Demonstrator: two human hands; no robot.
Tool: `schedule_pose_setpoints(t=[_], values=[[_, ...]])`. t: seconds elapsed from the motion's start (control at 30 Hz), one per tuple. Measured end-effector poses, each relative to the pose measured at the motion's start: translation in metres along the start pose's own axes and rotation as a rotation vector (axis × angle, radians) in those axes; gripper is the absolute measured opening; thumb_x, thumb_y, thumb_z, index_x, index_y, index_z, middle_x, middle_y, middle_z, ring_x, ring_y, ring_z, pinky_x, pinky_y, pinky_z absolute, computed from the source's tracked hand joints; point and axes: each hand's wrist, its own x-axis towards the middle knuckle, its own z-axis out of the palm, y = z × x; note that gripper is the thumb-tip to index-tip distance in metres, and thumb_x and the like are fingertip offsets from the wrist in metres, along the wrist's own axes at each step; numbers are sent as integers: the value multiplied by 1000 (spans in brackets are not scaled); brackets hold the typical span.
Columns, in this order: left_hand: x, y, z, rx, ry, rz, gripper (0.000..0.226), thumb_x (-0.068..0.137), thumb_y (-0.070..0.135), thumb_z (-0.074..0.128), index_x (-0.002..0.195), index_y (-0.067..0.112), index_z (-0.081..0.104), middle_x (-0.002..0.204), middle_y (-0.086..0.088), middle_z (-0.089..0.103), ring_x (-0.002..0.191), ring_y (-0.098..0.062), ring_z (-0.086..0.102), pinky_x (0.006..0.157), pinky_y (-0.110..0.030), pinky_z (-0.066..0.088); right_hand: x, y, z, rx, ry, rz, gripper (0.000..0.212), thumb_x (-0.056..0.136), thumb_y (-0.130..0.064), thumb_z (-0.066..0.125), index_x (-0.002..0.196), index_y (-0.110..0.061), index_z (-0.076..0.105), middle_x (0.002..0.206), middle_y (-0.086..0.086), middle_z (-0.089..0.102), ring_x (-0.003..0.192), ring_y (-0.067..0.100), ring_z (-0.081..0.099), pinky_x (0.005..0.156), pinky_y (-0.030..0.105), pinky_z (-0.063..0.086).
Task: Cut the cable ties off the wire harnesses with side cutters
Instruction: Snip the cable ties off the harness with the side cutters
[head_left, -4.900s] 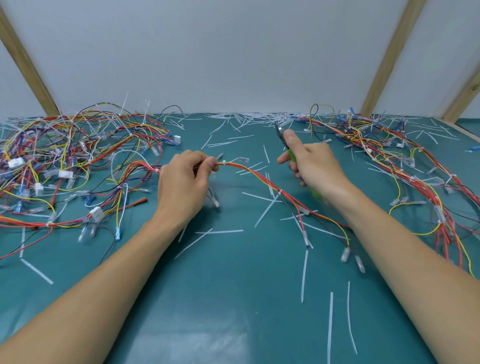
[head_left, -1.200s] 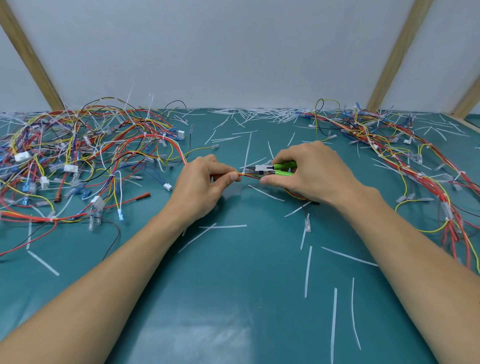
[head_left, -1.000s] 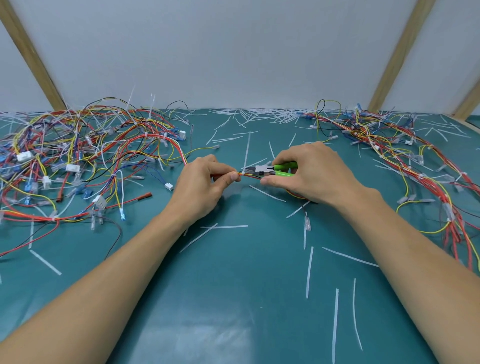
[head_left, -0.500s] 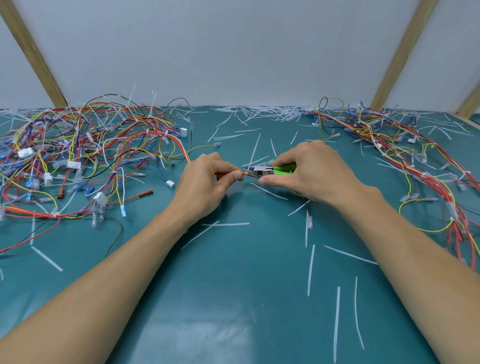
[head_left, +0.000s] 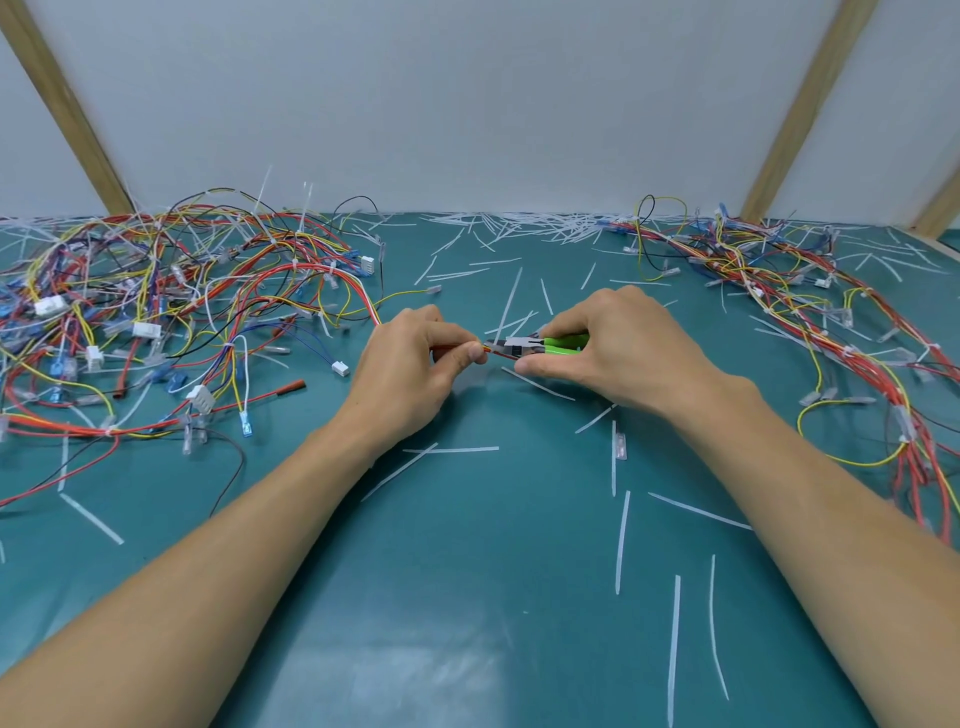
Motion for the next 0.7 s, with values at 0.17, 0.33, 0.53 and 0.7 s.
schedule_pose_setpoints(t=[0.17, 0.33, 0.53, 0.7], values=[[0, 1, 0, 7, 7, 4, 12, 94, 26, 69, 89, 25, 79, 70, 6, 49, 75, -19, 48, 68, -36, 37, 0, 0, 0, 5, -17, 4, 54, 72, -84, 64, 90, -35, 81, 60, 1, 63, 64, 16, 54, 59, 36, 48], [-1, 1, -1, -10, 23, -4, 14, 95, 26, 68, 87, 27, 79, 70, 5, 48, 71, -15, 48, 64, -33, 34, -1, -2, 0, 50, -30, 28, 67, 69, -94, 53, 77, -33, 79, 50, 5, 48, 53, 17, 40, 52, 34, 37], [0, 0, 0, -16, 23, -14, 13, 95, 27, 68, 88, 26, 80, 69, 6, 46, 68, -11, 45, 63, -33, 33, -2, -7, 2, 59, -7, 51, 80, 73, -96, 42, 73, -24, 77, 48, 6, 42, 51, 18, 36, 50, 32, 37], [0, 0, -1, -10, 17, -16, 13, 95, 27, 68, 89, 26, 80, 70, 6, 46, 70, -15, 47, 63, -34, 35, -2, -6, 2, 47, -11, 52, 81, 72, -96, 43, 75, -24, 78, 49, 7, 46, 52, 17, 39, 49, 31, 37]])
